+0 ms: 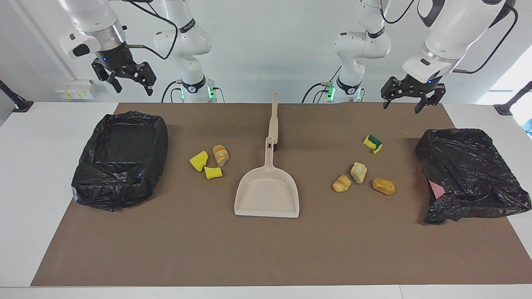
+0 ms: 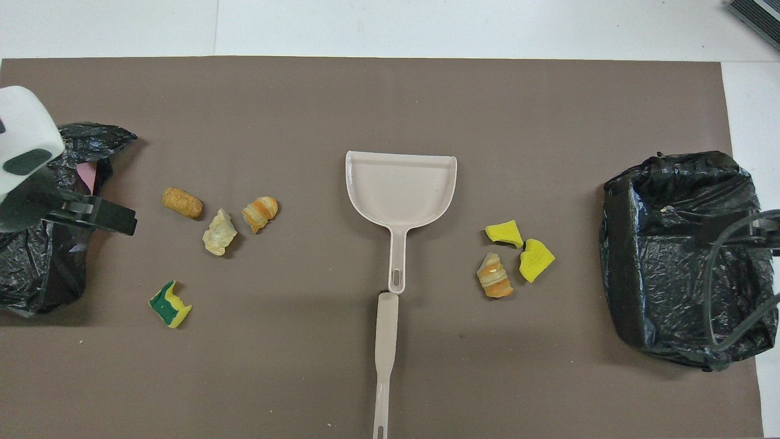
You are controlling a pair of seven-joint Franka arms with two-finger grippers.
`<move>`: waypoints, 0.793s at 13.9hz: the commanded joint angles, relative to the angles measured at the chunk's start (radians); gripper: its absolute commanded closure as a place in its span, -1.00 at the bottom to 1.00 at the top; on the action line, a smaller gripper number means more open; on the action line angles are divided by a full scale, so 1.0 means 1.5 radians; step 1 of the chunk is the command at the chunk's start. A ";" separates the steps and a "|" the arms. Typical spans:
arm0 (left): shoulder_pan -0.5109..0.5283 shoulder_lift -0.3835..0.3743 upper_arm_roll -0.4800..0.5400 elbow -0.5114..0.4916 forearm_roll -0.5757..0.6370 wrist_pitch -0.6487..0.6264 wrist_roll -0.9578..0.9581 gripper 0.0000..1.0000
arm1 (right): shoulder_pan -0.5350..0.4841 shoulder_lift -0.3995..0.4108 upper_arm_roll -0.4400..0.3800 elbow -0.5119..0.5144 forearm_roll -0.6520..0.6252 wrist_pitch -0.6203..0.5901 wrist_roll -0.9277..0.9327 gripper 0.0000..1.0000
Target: Sweep and dump trash in bin
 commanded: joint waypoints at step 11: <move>-0.247 -0.090 0.009 -0.247 -0.043 0.152 -0.194 -1.00 | -0.007 -0.025 0.003 -0.040 0.012 0.013 -0.014 -1.00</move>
